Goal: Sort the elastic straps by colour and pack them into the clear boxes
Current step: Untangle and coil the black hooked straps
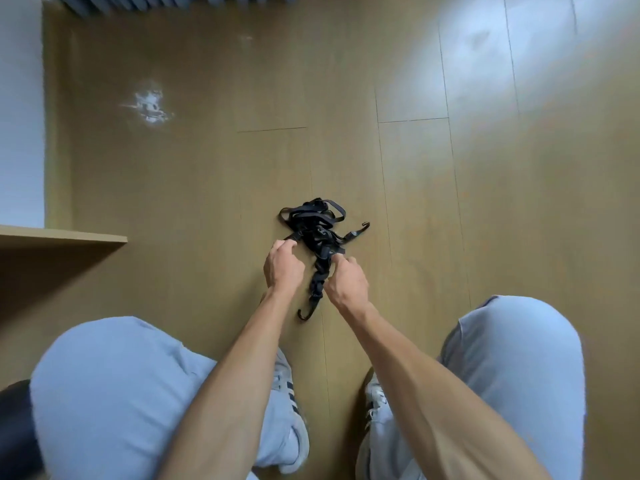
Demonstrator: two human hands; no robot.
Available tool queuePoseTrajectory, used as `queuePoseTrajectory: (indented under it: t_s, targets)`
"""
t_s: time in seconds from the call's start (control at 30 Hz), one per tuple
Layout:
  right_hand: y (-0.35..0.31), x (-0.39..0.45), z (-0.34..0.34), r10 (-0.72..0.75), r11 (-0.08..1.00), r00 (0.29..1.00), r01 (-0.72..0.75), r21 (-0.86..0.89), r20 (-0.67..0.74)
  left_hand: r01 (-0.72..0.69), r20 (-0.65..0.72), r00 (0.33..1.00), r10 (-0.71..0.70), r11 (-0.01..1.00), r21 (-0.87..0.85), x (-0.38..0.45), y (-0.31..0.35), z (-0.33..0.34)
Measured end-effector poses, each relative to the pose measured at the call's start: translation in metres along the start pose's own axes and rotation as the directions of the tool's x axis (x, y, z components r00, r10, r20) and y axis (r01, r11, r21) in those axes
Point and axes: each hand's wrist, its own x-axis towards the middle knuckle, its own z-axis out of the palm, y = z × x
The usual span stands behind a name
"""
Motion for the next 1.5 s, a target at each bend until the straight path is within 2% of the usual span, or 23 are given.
queuePoseTrajectory:
  t_s: [0.2, 0.4, 0.53, 0.63, 0.7, 0.77, 0.83, 0.9, 1.0, 1.1, 1.17, 1.23, 1.27, 1.3, 1.33, 1.4, 1.43, 1.47, 1.5]
  targets:
    - [0.025, 0.050, 0.051, 0.057, 0.993, 0.998, -0.057, 0.102, 0.005, 0.045, -0.018, 0.999, -0.046, 0.999, -0.027, 0.046, -0.023, 0.050]
    - [0.033, 0.049, 0.061, 0.082, 0.984, 0.995, -0.072, 0.165, -0.053, 0.179, 0.025, 0.984, -0.179, 0.984, 0.004, 0.035, -0.032, 0.073]
    - [0.031, 0.052, 0.059, 0.081, 0.978, 0.994, -0.066, 0.196, -0.071, 0.193, 0.082, 0.980, -0.182, 0.971, -0.143, 0.032, -0.032, 0.074]
    - [0.025, 0.057, 0.053, 0.071, 0.977, 0.988, -0.042, 0.209, -0.133, 0.171, 0.038, 0.985, -0.167, 0.937, -0.305, 0.031, -0.020, 0.059]
    - [0.017, 0.053, 0.044, 0.007, 0.976, 0.979, 0.038, 0.215, -0.202, 0.143, -0.001, 0.988, -0.157, 0.902, -0.407, 0.027, -0.010, 0.036]
    - [0.005, 0.046, 0.029, -0.137, 0.963, 0.946, 0.198, 0.186, -0.294, 0.106, 0.030, 0.994, -0.104, 0.869, -0.483, 0.022, 0.003, 0.008]
    - [-0.011, 0.041, 0.011, -0.248, 0.911, 0.895, 0.346, 0.224, -0.372, 0.023, 0.107, 0.993, 0.040, 0.846, -0.532, 0.017, 0.018, -0.021]
    - [-0.031, 0.033, -0.012, -0.279, 0.821, 0.870, 0.436, 0.369, -0.407, -0.068, 0.113, 0.979, 0.168, 0.797, -0.600, 0.012, 0.033, -0.048]
    - [-0.056, 0.026, -0.048, -0.342, 0.733, 0.878, 0.472, 0.490, -0.334, -0.144, -0.011, 0.978, 0.208, 0.638, -0.757, 0.006, 0.044, -0.082]
    - [-0.068, 0.023, -0.079, -0.471, 0.730, 0.870, 0.476, 0.490, -0.143, -0.137, 0.003, 0.965, 0.261, 0.514, -0.847, 0.002, 0.045, -0.104]
    - [-0.073, 0.025, -0.094, -0.483, 0.753, 0.869, 0.476, 0.454, -0.109, -0.068, 0.013, 0.984, 0.177, 0.442, -0.895, 0.001, 0.049, -0.108]
    - [-0.077, 0.029, -0.106, -0.376, 0.725, 0.910, 0.405, 0.557, -0.173, 0.108, 0.064, 0.991, -0.119, 0.413, -0.904, 0.002, 0.054, -0.100]
    - [-0.079, 0.032, -0.111, -0.297, 0.683, 0.932, 0.358, 0.636, -0.205, 0.242, 0.146, 0.956, -0.253, 0.406, -0.881, 0.002, 0.054, -0.091]
    - [-0.081, 0.034, -0.115, -0.231, 0.634, 0.947, 0.319, 0.704, -0.221, 0.387, 0.272, 0.907, -0.320, 0.384, -0.839, 0.001, 0.054, -0.081]
    - [-0.084, 0.036, -0.117, -0.185, 0.596, 0.957, 0.289, 0.750, -0.222, 0.522, 0.427, 0.847, -0.318, 0.338, -0.783, -0.001, 0.052, -0.071]
    - [-0.088, 0.037, -0.120, -0.129, 0.589, 0.971, 0.239, 0.772, -0.203, 0.707, 0.683, 0.707, -0.183, 0.199, -0.679, -0.004, 0.049, -0.050]
    - [-0.089, 0.036, -0.119, -0.089, 0.609, 0.977, 0.209, 0.765, -0.195, 0.750, 0.745, 0.661, -0.091, 0.119, -0.651, -0.005, 0.049, -0.041]
    - [-0.087, 0.036, -0.118, -0.031, 0.628, 0.981, 0.168, 0.760, -0.190, 0.765, 0.765, 0.644, 0.004, 0.023, -0.644, -0.005, 0.050, -0.035]
    - [-0.084, 0.035, -0.116, 0.034, 0.641, 0.982, 0.120, 0.758, -0.184, 0.747, 0.741, 0.665, 0.090, -0.084, -0.660, -0.002, 0.051, -0.029]
